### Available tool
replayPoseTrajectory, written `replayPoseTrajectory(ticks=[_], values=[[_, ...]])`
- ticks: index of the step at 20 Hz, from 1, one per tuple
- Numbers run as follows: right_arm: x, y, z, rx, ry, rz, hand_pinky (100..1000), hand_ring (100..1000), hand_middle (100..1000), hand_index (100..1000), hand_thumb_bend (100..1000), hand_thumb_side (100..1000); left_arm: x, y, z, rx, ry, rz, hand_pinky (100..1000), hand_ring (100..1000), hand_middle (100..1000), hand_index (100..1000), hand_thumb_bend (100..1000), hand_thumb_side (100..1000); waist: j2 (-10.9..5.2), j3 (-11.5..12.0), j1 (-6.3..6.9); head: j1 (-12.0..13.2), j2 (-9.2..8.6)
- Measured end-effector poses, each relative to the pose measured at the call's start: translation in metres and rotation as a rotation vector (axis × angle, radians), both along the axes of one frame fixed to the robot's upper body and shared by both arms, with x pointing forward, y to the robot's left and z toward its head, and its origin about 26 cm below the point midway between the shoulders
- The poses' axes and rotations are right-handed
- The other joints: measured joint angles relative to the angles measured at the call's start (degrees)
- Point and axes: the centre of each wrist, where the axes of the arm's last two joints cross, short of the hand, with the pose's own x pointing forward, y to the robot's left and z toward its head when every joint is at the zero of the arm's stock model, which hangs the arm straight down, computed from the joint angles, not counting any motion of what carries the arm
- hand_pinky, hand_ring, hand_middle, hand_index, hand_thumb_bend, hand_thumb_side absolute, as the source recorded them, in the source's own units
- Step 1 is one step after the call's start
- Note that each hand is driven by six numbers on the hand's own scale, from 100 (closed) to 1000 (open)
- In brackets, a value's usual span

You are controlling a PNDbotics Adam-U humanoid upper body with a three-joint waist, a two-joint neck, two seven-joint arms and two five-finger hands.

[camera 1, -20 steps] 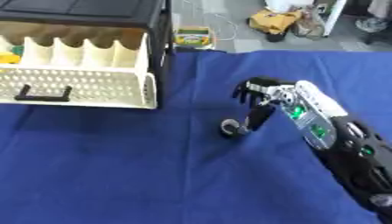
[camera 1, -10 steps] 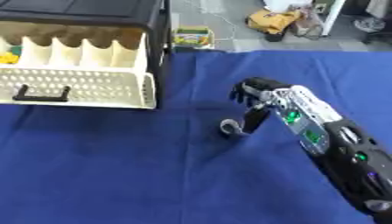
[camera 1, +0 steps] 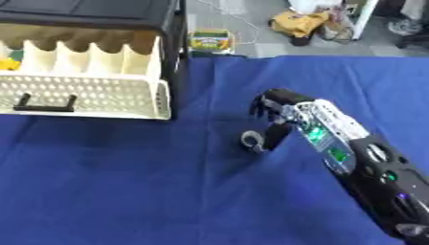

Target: Pick up objects from table and place into drawer.

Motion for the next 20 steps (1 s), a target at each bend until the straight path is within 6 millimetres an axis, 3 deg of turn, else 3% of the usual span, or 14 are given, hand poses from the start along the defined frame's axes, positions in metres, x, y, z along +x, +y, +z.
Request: replayPoseTrajectory(ticks=[20], values=[[-0.0001,0.0014,-0.0098,0.031,-0.001,-0.036,454,624,636,735,586,236,0.0015,-0.0003,-0.0059,-0.009,0.021,-0.003,100,100,100,754,100,758,0.18,0.48,0.05,-0.47,-0.27]])
